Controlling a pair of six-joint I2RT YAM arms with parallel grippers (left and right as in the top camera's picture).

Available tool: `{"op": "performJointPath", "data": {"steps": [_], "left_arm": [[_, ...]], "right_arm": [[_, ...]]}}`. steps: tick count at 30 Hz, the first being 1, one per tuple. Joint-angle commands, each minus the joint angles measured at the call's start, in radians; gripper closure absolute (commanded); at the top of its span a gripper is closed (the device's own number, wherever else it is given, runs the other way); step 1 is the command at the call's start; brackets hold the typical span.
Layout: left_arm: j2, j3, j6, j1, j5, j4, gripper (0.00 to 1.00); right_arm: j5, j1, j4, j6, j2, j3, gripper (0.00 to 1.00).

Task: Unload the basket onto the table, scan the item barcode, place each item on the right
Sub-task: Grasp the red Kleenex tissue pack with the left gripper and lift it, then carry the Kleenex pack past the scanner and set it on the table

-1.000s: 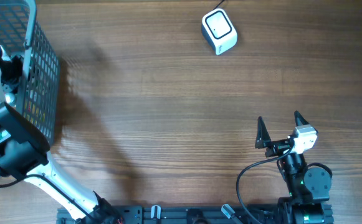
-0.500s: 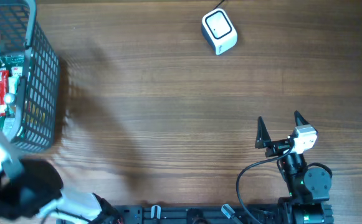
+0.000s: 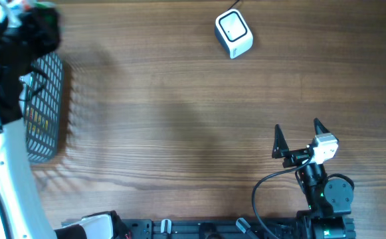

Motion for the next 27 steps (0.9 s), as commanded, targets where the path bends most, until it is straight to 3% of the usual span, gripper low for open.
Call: {"op": "performJointPath", "data": {"steps": [1, 14, 27], "left_arm": [[-0.018, 0.018, -0.010, -0.121, -0.048, -0.039, 0.64], [0.234, 0.015, -0.068, -0.528, -0.048, -0.200, 0.66], [0.565, 0.013, -0.148, -0.862, -0.131, -0.078, 0.67]], "right_arm": [[-0.001, -0.004, 0.003, -0.009, -0.008, -0.001, 0.00], [-0.001, -0.004, 0.003, -0.008, -0.008, -0.001, 0.00], [-0.001, -0.004, 0.003, -0.008, -0.008, -0.001, 0.00]]}}
